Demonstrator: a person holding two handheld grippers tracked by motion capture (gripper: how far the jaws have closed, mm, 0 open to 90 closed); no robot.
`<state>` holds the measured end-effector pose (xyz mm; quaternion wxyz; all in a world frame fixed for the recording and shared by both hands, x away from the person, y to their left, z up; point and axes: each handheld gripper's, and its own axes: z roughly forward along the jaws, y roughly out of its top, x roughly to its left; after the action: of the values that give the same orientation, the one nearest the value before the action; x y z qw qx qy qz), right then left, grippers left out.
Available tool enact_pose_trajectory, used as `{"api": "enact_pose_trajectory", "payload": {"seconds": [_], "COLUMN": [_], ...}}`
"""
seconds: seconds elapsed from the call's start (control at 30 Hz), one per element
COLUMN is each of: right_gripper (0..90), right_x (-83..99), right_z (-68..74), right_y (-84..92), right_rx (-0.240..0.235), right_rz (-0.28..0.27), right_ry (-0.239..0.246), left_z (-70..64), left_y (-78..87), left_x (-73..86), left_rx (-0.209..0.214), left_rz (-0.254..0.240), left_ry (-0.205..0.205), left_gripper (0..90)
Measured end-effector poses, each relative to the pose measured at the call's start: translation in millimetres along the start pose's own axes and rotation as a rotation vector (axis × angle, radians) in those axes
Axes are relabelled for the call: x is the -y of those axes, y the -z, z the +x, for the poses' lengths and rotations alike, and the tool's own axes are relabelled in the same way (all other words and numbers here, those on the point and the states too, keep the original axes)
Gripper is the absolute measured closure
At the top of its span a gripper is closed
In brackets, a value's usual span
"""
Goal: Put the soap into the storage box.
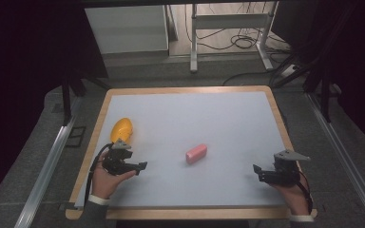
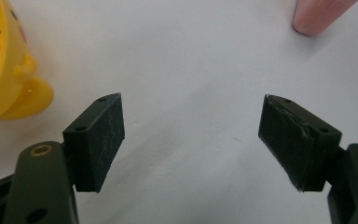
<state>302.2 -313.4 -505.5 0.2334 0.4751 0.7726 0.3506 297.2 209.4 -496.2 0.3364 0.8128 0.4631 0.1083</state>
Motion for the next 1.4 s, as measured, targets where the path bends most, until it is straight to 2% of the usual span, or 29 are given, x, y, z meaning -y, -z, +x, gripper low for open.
{"api": "enact_pose_trajectory", "payload": {"seconds": [0.3,0.67,1.4], "right_gripper": [10.3,10.4,10.5], "right_x": [-0.8,-0.1,0.8], "right_z": [0.9,0.5,0.4], "right_y": [2.1,1.4,0.6], "right_rx": [0.009,0.007,0.006], "right_rz": [-0.023,-0.016,-0.016], "right_ry": [0.003,0.005,0.007], "left_z": [-1.9,-5.6,-21.1], "left_y": [-0.3,-2.0,-16.5], "left_x": [-7.2,-15.1,-38.5], "left_rx": [0.008,0.016,0.047], "left_rz": [0.02,0.04,0.078], "left_ry": [-0.021,-0.036,-0.085], "left_gripper": [23.0,22.9,22.2]}}
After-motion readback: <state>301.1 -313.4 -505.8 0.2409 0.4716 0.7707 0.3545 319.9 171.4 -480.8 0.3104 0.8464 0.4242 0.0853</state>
